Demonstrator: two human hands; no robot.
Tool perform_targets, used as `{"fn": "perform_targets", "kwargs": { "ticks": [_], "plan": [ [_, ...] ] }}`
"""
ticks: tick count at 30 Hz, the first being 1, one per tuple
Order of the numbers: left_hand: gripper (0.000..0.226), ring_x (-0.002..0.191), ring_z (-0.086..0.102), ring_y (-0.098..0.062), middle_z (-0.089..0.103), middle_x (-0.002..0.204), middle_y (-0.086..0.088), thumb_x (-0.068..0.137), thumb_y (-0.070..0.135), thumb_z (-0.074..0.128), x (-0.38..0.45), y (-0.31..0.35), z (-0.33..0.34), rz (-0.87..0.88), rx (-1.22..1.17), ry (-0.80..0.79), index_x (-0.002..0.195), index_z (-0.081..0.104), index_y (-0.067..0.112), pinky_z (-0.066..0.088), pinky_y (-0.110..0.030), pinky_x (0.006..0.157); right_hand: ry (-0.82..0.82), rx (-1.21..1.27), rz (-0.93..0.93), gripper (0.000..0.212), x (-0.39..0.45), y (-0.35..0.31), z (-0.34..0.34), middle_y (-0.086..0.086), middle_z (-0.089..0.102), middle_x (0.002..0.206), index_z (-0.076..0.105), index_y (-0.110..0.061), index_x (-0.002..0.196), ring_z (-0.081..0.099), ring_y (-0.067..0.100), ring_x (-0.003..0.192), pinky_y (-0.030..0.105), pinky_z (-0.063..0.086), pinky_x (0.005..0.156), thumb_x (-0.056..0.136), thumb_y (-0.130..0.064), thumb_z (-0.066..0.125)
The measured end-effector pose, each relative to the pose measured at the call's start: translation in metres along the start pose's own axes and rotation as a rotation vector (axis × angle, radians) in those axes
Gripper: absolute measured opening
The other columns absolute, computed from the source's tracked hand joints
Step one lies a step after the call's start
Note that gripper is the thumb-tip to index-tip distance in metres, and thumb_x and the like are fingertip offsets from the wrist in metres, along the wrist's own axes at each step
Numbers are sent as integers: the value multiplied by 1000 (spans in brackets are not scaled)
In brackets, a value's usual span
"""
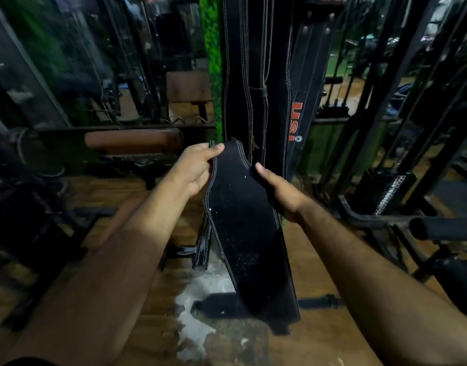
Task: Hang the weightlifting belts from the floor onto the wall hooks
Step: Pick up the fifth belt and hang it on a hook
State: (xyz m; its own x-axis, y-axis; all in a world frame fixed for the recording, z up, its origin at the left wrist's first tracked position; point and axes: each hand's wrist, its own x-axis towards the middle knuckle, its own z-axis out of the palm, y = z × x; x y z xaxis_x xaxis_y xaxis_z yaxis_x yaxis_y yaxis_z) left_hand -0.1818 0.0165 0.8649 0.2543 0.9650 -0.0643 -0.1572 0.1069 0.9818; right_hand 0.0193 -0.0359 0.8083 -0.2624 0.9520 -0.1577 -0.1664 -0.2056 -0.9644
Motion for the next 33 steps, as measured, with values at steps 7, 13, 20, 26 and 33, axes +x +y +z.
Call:
{"fn": "perform_targets", "kwargs": {
  "ticks": [7,13,20,26,33],
  "plan": [
    [30,113,69,-37,73,120,-18,99,6,59,-31,4,3,254,128,-96,128,65,7,54,-50,94,1,100,-67,57,20,-67,43,18,75,105,70,-7,119,73,29,91,42,59,89,97,-56,53],
    [26,114,67,-27,76,112,1,90,16,66,-28,13,-21,134,279,-104,114,73,25,39,-62,110,131,52,-282,18,38,-110,58,-1,68,60,61,-10,82,60,8,45,19,48,41,94,2,60],
    [47,105,71,-17,74,120,-2,93,38,69,18,75,-33,287,219,43,134,61,16,57,-37,86,112,-3,-420,18,68,-113,74,4,75,85,67,-10,94,72,16,76,29,62,69,89,8,65],
    [18,85,73,-6,76,93,6,95,4,65,57,123,-49,542,239,58,98,71,21,59,-24,72,136,-267,-452,18,96,-133,93,6,71,93,67,-12,99,72,11,74,27,58,57,90,4,69],
    [11,86,71,-19,74,89,-5,94,8,69,92,130,-69,558,265,-29,85,71,13,60,-36,81,244,-319,-648,18,126,-167,101,9,72,96,65,5,113,71,12,82,23,59,71,97,-4,63]
  ]
}}
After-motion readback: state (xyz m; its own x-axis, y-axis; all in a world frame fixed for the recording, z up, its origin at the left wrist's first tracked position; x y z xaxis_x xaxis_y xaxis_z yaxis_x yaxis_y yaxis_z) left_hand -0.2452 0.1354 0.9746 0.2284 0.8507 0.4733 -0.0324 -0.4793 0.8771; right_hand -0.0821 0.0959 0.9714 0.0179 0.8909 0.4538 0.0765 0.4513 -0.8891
